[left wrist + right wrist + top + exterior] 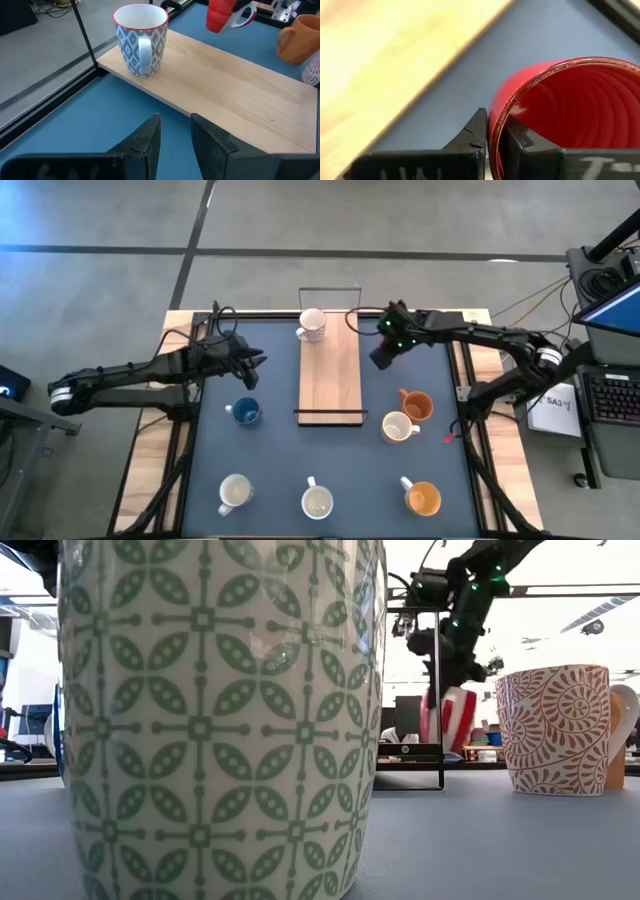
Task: Place coffee mugs
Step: Put the red mug on the shelf
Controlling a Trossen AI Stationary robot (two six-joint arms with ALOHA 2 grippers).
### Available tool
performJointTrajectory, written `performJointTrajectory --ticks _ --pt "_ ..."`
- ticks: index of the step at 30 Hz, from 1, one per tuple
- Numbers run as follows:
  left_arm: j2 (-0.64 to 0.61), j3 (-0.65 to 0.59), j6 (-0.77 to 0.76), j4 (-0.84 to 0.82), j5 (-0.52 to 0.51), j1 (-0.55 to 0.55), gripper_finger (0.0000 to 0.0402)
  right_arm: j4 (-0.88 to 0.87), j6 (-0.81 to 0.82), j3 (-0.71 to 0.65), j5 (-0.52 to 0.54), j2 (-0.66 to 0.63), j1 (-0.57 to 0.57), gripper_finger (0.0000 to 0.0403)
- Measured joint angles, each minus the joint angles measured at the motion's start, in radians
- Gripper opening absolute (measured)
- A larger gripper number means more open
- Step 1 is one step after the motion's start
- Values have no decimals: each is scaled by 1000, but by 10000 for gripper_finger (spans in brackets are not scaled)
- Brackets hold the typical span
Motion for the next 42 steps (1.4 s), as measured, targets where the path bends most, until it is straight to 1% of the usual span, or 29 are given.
performJointTrajectory --ticks 6,10,17,23,28,34,38,42 --pt "0 0 0 -6 0 0 89 -60 -51 133 7 37 27 14" --pt "0 0 0 -6 0 0 89 -57 -77 197 7 75 46 14" --pt "0 0 0 -9 0 0 89 -73 -148 302 4 202 94 14" --pt "0 0 -1 -41 0 0 89 -106 -222 393 7 303 110 13" --pt "0 0 -9 -50 0 0 89 -106 -260 435 8 351 109 13" --pt "0 0 -10 -50 0 0 89 -89 -277 455 9 385 107 13" --pt "0 0 -10 -49 0 0 89 -84 -296 466 44 404 105 14" --pt "0 0 -10 -49 0 0 89 -68 -304 493 63 429 97 23"
